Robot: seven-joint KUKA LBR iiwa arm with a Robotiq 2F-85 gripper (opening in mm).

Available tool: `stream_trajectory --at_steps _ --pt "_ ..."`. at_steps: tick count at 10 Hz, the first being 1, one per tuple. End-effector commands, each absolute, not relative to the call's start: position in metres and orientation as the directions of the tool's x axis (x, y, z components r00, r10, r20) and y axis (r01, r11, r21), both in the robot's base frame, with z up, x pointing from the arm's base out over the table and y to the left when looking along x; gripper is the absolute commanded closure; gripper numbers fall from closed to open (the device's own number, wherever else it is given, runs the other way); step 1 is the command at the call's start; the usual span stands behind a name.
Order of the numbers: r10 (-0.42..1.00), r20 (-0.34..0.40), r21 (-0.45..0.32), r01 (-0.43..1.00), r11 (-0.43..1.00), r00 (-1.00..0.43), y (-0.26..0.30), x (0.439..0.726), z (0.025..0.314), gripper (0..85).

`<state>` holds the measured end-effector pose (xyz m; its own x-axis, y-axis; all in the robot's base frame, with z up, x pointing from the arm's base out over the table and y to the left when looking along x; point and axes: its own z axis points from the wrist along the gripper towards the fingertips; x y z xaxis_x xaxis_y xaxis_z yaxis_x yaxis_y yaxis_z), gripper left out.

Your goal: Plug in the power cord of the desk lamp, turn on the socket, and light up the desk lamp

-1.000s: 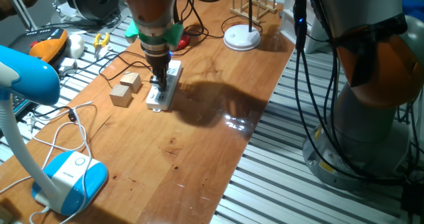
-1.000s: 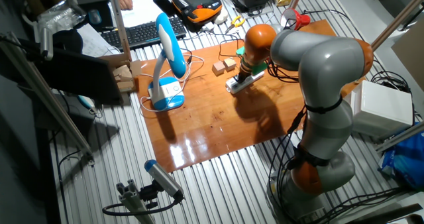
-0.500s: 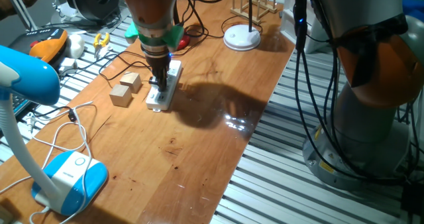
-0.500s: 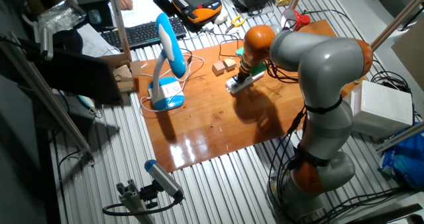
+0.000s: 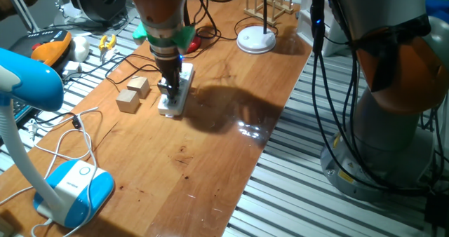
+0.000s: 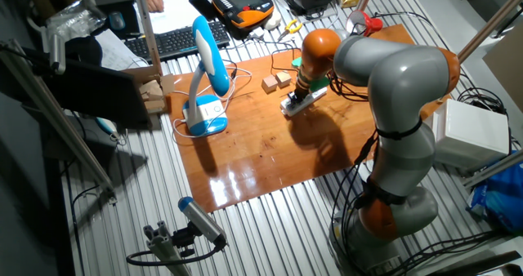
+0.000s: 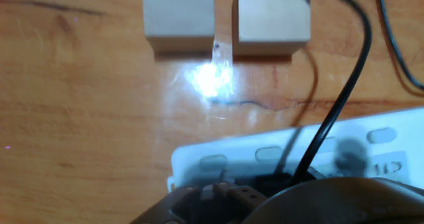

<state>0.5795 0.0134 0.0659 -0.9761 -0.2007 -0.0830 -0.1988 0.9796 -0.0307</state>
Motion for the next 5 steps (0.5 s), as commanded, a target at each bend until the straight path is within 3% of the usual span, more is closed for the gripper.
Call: stream_trajectory --at_steps 1,5 --pt "-0.198 -0.081 -0.028 -0.196 0.98 -0.977 0.014 0.581 0.069 34.0" --pt "-0.142 -0.019 -0.023 -0.141 0.99 -0.99 0.022 0.583 0.106 34.0"
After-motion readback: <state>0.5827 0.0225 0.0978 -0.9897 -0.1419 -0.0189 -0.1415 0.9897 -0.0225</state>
